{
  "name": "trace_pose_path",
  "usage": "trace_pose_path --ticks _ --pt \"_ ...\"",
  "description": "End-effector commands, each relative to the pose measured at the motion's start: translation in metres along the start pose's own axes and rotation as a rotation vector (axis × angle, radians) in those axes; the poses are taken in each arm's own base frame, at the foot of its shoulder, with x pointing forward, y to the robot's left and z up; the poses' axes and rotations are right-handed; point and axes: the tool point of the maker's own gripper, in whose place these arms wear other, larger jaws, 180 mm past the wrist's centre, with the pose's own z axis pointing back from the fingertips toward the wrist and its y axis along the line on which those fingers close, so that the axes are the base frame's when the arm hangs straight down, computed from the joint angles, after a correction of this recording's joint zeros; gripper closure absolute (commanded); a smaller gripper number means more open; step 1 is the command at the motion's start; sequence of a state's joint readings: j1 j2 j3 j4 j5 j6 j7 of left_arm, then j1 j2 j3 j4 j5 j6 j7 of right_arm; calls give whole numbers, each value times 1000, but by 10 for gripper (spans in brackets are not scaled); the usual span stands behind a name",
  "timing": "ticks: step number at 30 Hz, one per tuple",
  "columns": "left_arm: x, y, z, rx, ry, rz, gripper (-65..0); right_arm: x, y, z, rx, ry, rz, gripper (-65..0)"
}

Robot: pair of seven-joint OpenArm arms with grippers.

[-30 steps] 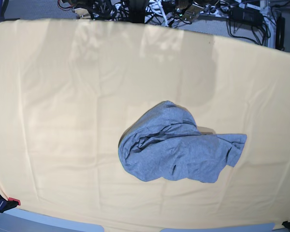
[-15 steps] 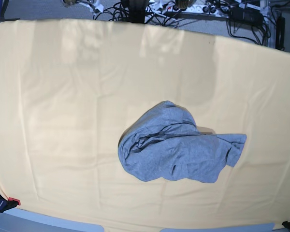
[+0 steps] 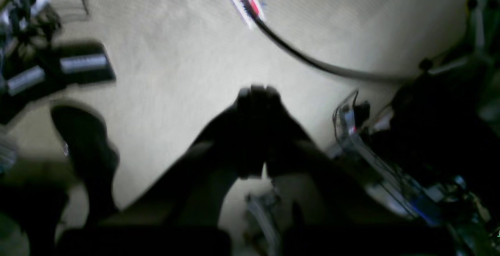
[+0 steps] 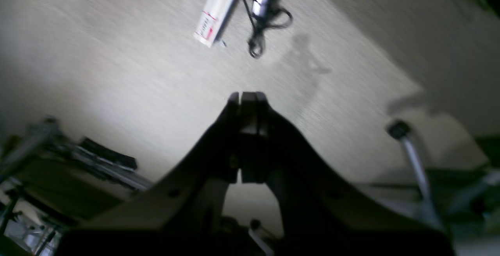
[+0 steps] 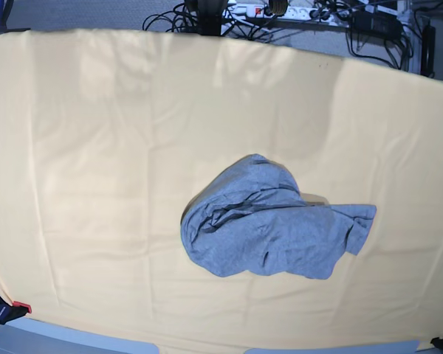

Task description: Layout the t-shirt on the table in an organized manner, then fold the t-shirt properly

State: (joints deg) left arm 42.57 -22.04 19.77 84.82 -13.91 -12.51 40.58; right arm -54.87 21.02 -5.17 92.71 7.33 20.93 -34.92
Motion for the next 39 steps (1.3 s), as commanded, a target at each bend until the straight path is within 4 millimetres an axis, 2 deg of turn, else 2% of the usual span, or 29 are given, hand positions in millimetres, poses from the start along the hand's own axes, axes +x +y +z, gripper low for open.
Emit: trace_pose_path --ticks 1,4,8,11,13,14,16,20,24,28,34,39 --pt "-3 -6 12 -9 -16 -17 0 -2 5 10 1 1 10 0" --pt "-2 -14 48 0 -64 -61 0 -3 11 39 -32 11 33 0" --pt "15 -18 106 49 -161 -109 0 17 17 83 -104 -73 53 0" --pt "39 -23 152 82 -262 -181 0 39 6 121 -216 -146 80 0" --pt "54 -29 180 99 -318 -216 0 64 -12 146 -307 -221 94 0" --pt "55 -29 189 101 -325 -220 0 69 -18 154 -335 -236 96 0" --pt "48 -19 195 115 -309 -203 0 54 -31 156 -368 -158 79 0" --pt "60 -4 212 122 -376 -182 0 55 -56 168 -458 -180 52 0" --pt "83 23 232 203 -460 -180 0 62 -85 186 -559 -236 49 0" --pt "107 45 253 284 -540 -200 0 58 -105 199 -630 -232 41 0" --pt "145 43 274 252 -688 -230 0 81 -138 221 -746 -310 33 0" --pt "186 43 306 260 -865 -282 0 112 -152 236 -794 -421 61 0"
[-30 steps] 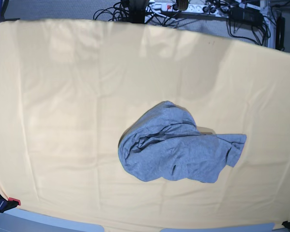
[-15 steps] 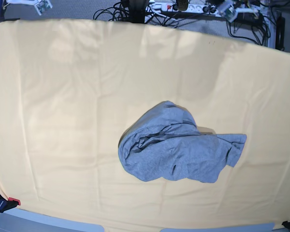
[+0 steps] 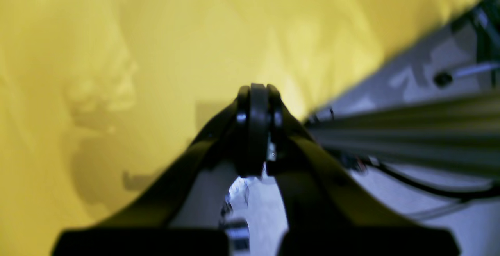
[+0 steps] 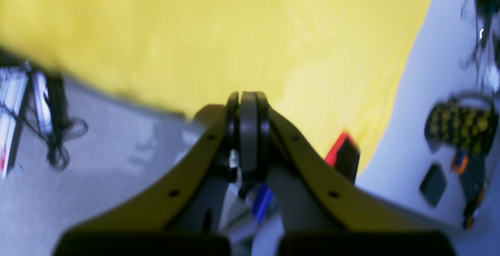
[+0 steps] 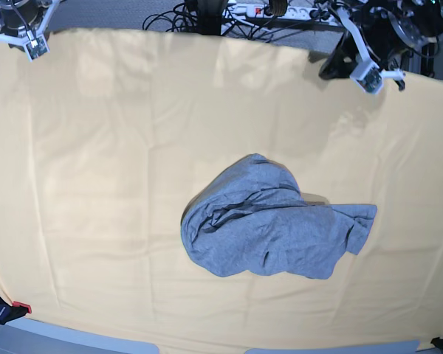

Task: Layout the t-shirt on the table in an organized manner, then fold the t-shirt properly
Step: 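Move the left gripper down onto the crumpled grey t-shirt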

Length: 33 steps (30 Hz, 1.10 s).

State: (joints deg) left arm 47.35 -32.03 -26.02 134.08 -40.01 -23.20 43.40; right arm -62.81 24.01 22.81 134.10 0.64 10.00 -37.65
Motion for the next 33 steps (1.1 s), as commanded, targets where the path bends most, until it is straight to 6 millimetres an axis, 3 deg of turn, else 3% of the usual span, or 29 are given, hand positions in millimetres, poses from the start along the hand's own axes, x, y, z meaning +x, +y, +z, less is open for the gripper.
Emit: trace_pose_path --ticks 1,10,18,25,28,31,33 --pt "18 -1 1 -11 -64 -19 0 9 -6 2 -16 -30 9 0" --pt "81 24 0 47 -282 -117 0 27 -7 -2 -6 -101 -28 0" --pt "76 90 -34 46 -314 46 0 27 -7 -2 -6 -102 -28 0" --pt "70 87 -88 -83 -244 54 0 30 -7 -2 -5 -121 -28 0" --pt "76 93 -96 -63 -224 -1 0 47 5 2 60 -216 -37 0" --pt "85 109 -93 -3 -231 -20 0 74 32 11 224 -361 -19 0" --pt "88 119 -88 29 -234 -25 0 88 34 13 259 -414 -48 0"
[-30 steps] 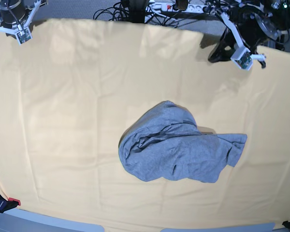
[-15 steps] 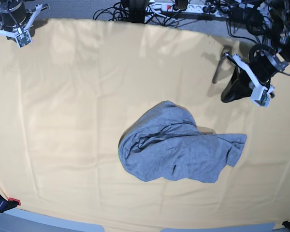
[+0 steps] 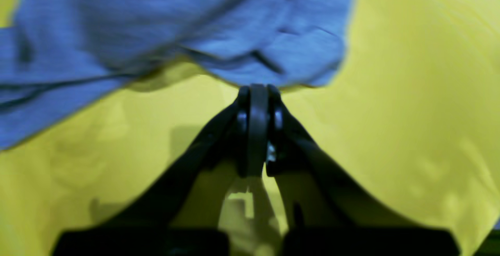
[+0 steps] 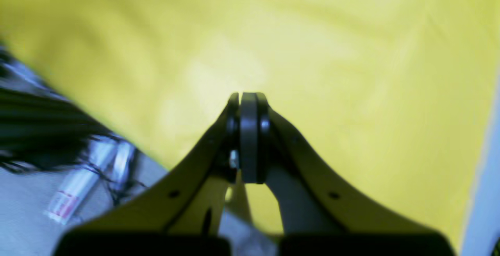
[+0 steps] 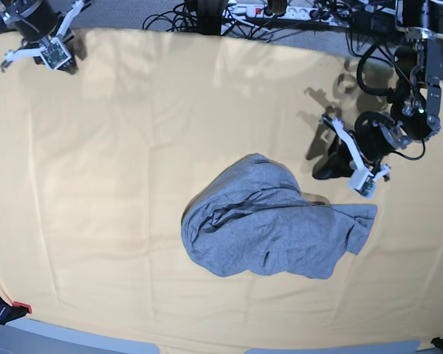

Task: Layout the t-shirt on the table in an organized manner, then fold the t-shirt properly
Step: 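Move the left gripper down onto the crumpled grey t-shirt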

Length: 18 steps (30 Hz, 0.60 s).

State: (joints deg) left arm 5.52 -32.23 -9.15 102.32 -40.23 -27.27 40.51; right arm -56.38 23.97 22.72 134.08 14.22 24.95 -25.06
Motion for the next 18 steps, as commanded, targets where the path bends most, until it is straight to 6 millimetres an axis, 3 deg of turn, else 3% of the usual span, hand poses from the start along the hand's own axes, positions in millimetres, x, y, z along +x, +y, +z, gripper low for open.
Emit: trace_pose_path --ticks 1,4,8,14,18 --pt "14 7 6 12 -34 -26 0 13 -10 0 -34 -42 -3 0" --pt "16 15 12 31 -28 -42 0 26 -25 -4 -95 -87 -13 0" --pt "19 16 16 19 -33 -36 0 42 -22 -8 -53 -152 -26 0" --pt "45 -16 10 -140 -143 -96 0 38 -23 -9 -58 -129 -41 0" --pt "55 -29 -13 -165 -128 -194 0 32 -21 -8 -52 -104 -46 0"
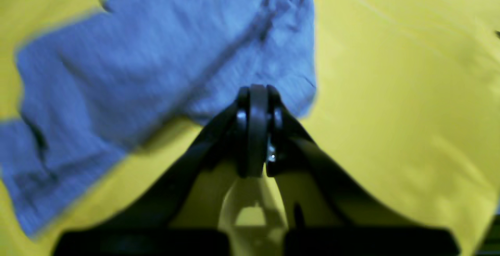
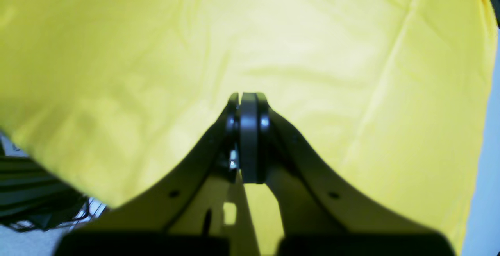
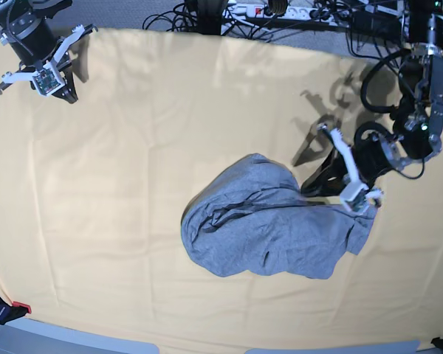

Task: Layout the t-shirt on the table in an organized manner, then fold the t-shirt properly
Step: 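Move the left gripper down onto the crumpled grey t-shirt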

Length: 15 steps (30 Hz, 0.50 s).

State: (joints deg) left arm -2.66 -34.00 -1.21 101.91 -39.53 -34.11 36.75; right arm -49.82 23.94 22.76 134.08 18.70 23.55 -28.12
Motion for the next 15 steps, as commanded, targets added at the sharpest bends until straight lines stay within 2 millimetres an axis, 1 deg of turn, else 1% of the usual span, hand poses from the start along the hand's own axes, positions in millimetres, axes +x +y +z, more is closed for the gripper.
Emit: trace_pose_path --ticks 1,3,7,8,9,12,13,14,15 --pt "16 -1 -5 -14 -48 -32 0 7 -1 3 -2 -25 5 0" --pt "17 -7 -24 -51 -46 -55 -10 5 1 4 4 -18 6 0" --pt "9 -16 -61 -109 7 -87 -265 0 3 6 9 1 8 0" --pt "8 -16 -69 -114 21 -97 -313 -1 2 6 1 8 17 0" --pt "8 -14 -76 -114 31 -108 -342 -2 1 6 -1 11 22 0" --pt "10 -7 -92 -106 45 -107 -347 -5 0 6 -6 27 22 0" --pt "11 -5 -96 -107 45 -97 -337 -5 0 6 -6 29 21 0" --pt "10 -4 -100 -106 45 -84 -301 -5 0 6 -6 30 21 0" --pt "9 -3 -103 -105 47 -72 -224 -5 0 6 -7 29 19 0"
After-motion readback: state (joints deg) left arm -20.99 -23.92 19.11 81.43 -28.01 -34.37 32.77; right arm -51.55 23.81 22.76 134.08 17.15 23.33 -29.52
